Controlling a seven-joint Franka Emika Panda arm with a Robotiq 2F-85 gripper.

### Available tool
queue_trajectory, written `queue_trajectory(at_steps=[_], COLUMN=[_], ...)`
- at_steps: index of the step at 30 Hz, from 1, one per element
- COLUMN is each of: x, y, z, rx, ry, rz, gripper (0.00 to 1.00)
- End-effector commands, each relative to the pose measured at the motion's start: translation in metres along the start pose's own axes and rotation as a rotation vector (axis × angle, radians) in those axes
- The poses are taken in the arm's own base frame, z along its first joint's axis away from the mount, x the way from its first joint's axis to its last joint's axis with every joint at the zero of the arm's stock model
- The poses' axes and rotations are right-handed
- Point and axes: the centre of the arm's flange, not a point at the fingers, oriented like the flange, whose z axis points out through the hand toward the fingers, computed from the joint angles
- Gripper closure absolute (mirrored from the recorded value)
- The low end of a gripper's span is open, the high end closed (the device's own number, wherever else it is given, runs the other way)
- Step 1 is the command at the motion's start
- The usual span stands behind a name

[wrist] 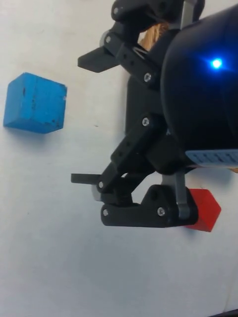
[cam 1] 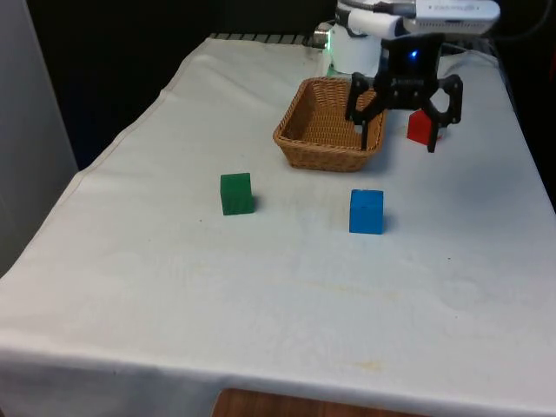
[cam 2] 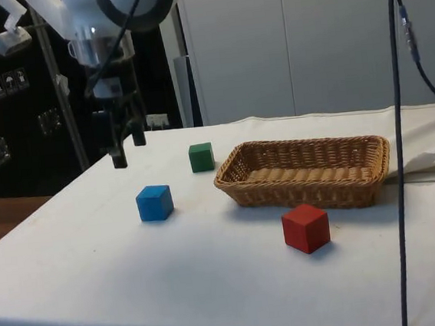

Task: Pick up the blue cube and place it into the basket.

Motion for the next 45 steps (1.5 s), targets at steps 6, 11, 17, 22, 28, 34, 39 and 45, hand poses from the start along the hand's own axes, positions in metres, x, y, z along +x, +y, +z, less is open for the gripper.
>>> queue_trajectory(at_steps=[6,11,17,22,28,34,39,45], x=[0.0,0.0,-0.002,-0.002,-0.003,-0.003,-0.004,-0.005], y=[0.0,0.003,0.005,0.005,0.005,0.005,0.008,0.012], z=[0.015,0.02,0.028,0.04,0.05,0.059,0.066,0.074], rx=[-0.001,-0.002,-0.001,-0.003,-0.004,-0.016,-0.026,-0.034], ry=[-0.001,-0.008,-0.026,-0.018,-0.017,-0.017,-0.02,-0.023], rz=[0.057,0.078,0.101,0.119,0.133,0.138,0.136,0.135], gripper=[0.0,0.0,0.0,0.0,0.0,0.0,0.0,0.0])
